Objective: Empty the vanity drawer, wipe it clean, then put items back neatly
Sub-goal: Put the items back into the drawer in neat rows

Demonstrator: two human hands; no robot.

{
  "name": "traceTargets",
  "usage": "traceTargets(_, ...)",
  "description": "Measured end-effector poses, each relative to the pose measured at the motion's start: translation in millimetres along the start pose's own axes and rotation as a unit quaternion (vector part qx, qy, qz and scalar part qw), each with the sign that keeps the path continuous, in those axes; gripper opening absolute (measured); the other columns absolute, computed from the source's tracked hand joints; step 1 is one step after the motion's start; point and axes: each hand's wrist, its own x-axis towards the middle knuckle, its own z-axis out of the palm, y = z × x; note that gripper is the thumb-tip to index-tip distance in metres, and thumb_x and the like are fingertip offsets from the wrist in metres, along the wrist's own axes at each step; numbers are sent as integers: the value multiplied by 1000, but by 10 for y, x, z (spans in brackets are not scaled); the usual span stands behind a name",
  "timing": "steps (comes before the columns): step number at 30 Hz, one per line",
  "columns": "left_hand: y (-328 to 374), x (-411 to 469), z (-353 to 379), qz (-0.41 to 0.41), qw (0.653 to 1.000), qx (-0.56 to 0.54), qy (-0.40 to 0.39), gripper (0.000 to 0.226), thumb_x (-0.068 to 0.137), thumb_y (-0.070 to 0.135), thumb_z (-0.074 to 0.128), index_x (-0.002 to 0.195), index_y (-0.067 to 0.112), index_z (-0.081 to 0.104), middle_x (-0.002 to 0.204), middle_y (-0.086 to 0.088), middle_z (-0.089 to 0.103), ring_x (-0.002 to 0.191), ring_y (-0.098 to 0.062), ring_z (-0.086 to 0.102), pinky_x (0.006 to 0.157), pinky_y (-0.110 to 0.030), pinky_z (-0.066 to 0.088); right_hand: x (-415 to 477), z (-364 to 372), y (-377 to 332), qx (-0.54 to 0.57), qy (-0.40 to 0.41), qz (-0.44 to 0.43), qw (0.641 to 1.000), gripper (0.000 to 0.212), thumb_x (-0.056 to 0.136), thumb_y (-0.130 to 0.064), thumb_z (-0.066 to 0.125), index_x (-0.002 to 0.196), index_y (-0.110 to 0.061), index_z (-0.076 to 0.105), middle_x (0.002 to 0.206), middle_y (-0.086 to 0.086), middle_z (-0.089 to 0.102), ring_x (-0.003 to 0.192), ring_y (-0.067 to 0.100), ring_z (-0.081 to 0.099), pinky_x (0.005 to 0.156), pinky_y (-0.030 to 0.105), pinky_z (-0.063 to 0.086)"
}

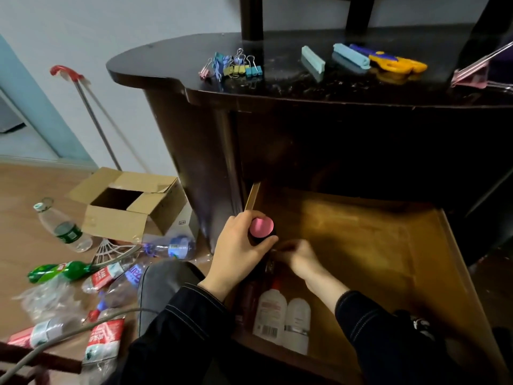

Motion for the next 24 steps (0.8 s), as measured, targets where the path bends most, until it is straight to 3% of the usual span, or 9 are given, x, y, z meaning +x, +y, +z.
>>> traceTargets(2, -2, 1, 4, 3, 1000, 11, -1, 40, 80, 43, 79, 112, 29, 59, 106, 22, 59, 96, -9, 53, 80, -23, 43, 75, 20, 32, -28, 0, 5, 1000, 24, 91, -20, 75, 111, -7, 69, 110, 12, 70, 103, 27, 67, 93, 42, 54)
traceTargets(4, 12, 5, 1, 1, 1000, 15, -4, 40, 80, 44, 78, 112, 29, 59, 107, 22, 59, 97, -9, 52, 79, -24, 44, 131, 16, 77, -48, 0, -2, 999, 23, 92, -18, 73, 111, -6, 71, 109, 14, 71, 104, 28, 68, 97, 45, 54)
traceTargets(10, 21, -13, -3, 4, 999, 30, -12, 39, 81, 43, 79, 111, 27, 59, 107, 23, 58, 96, -11, 52, 78, -26, 45, 175, 47, 200, -140, 2, -60, 988, 16, 94, -25, 69, 107, -17, 72, 99, 3, 72, 90, 18, 69, 85, 40, 59)
traceTargets(16, 33, -20, 1, 9, 999, 45, -11, 38, 80, 42, 79, 109, 26, 60, 106, 21, 60, 96, -12, 52, 78, -31, 47, 188, 74, 189, -113, 3, -64, 992, 6, 91, -24, 73, 94, -23, 69, 93, 3, 71, 89, 21, 68, 83, 42, 59)
traceTargets(20, 33, -20, 8, 10, 999, 50, -11, 38, 80, 43, 80, 109, 26, 60, 106, 20, 60, 96, -13, 52, 79, -32, 47, 171, 60, 213, -162, -27, -74, 984, 17, 92, -29, 72, 105, -18, 70, 99, 4, 72, 90, 21, 69, 84, 44, 59)
traceTargets(24, 25, -17, 20, 10, 999, 51, -8, 39, 79, 43, 80, 109, 27, 60, 106, 20, 60, 95, -11, 51, 78, -29, 46, 142, 57, 207, -218, -49, -86, 971, 10, 91, -28, 70, 94, -18, 70, 86, 2, 72, 77, 21, 69, 74, 45, 59)
